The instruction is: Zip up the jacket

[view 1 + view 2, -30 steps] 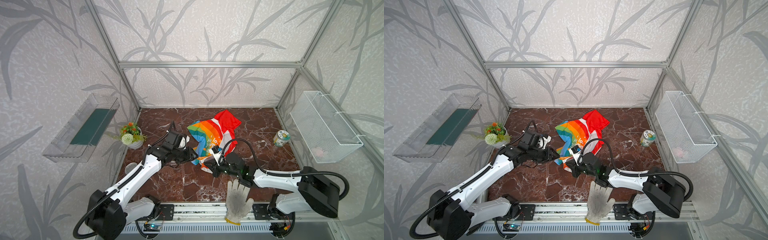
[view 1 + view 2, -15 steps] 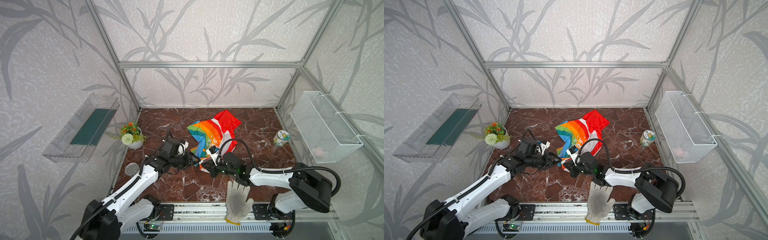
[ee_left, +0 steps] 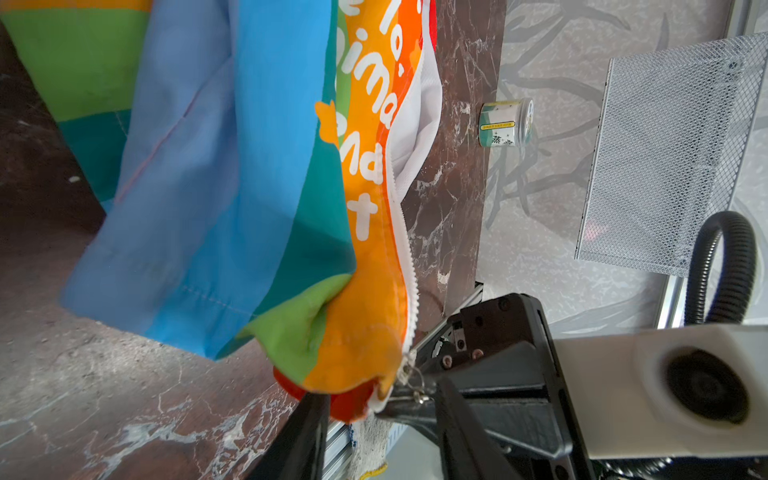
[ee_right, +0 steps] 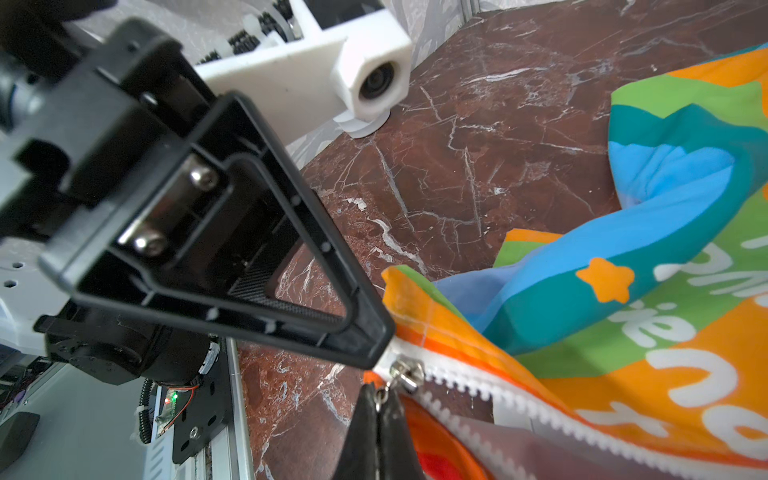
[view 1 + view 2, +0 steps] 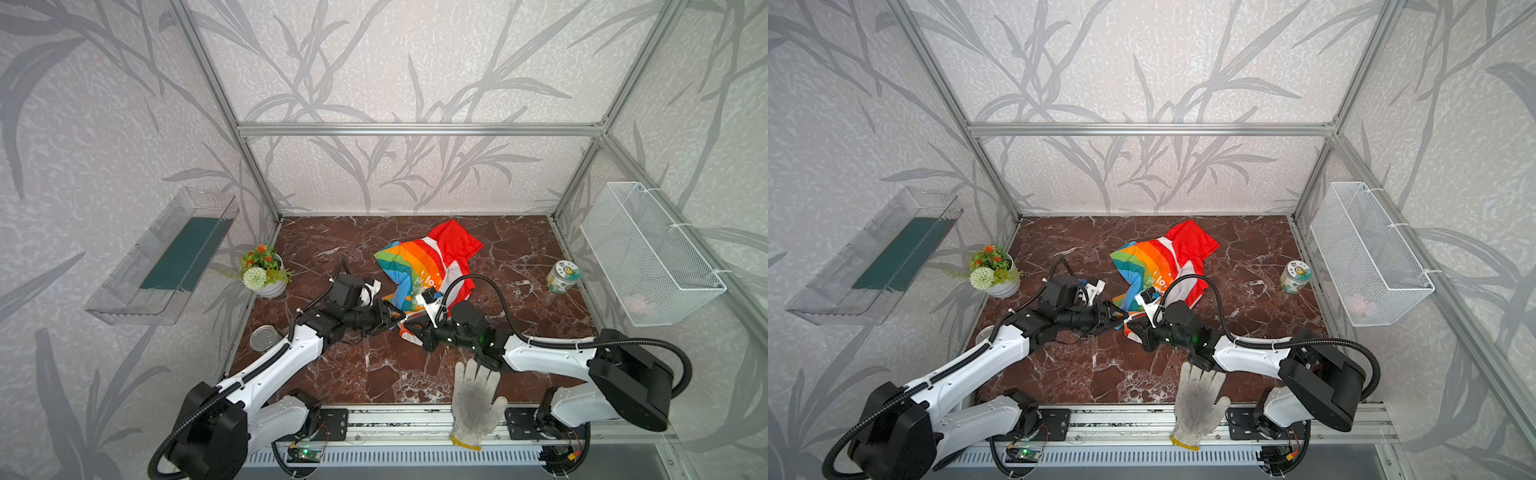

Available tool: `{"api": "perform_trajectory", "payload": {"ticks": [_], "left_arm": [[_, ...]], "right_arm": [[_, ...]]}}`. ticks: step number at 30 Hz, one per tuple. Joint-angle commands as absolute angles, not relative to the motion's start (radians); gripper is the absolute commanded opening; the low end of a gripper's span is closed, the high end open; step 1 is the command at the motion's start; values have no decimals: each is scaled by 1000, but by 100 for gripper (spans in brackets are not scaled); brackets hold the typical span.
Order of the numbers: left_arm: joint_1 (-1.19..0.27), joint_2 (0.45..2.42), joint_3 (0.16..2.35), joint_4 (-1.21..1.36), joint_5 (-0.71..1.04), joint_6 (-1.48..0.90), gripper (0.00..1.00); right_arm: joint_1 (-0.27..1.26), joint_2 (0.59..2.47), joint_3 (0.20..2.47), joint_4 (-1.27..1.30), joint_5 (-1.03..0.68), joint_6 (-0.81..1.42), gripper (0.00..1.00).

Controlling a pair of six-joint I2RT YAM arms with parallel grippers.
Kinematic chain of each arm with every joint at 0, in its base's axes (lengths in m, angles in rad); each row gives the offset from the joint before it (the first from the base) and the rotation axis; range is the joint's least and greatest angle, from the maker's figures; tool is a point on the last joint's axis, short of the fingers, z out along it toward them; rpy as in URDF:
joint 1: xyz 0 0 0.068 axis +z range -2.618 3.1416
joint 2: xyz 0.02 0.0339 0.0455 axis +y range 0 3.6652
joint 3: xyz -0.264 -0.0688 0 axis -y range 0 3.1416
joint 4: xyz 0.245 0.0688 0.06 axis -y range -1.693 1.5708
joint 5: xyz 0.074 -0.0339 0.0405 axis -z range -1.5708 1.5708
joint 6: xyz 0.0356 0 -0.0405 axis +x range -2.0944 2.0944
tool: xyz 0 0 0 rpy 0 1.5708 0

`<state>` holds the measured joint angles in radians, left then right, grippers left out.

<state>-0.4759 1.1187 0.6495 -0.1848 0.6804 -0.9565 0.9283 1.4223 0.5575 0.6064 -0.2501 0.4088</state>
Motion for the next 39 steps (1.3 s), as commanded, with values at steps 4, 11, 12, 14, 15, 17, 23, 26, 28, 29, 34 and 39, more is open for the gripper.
{"api": "perform_trajectory", "payload": {"ticks": [4,11,12,14,15,17,23,26,28,29,34,39], "left_arm": [[-478,1135,640,-97,694,-997,35],[-477,1128,644,-119,690,-986,3],[-478,1125,644,-125,686,-981,0],[-477,1116,640,-130,679,-977,0],[-476,1110,638,-135,676,-974,0],[-477,1103,638,-149,669,-965,0],[-475,1061,661,-252,624,-897,0],[-475,1045,658,-280,614,-881,0],[-475,1033,655,-287,611,-876,0],[-475,1025,656,-300,602,-872,0],[-464,961,673,-394,547,-831,0],[-413,938,729,-517,494,-764,0]], "right_arm": [[921,1397,561,615,-274,409,0],[913,1391,560,610,-277,408,0],[911,1386,559,608,-277,408,0],[907,1376,558,596,-278,405,0],[905,1371,558,590,-279,404,0],[901,1355,557,571,-274,398,0],[877,1299,561,466,-217,395,0],[868,1285,589,383,-217,379,0],[863,1280,602,334,-207,370,0],[857,1276,602,319,-195,373,0],[809,1220,599,241,-155,372,0],[715,1150,608,158,-117,344,0]]}}
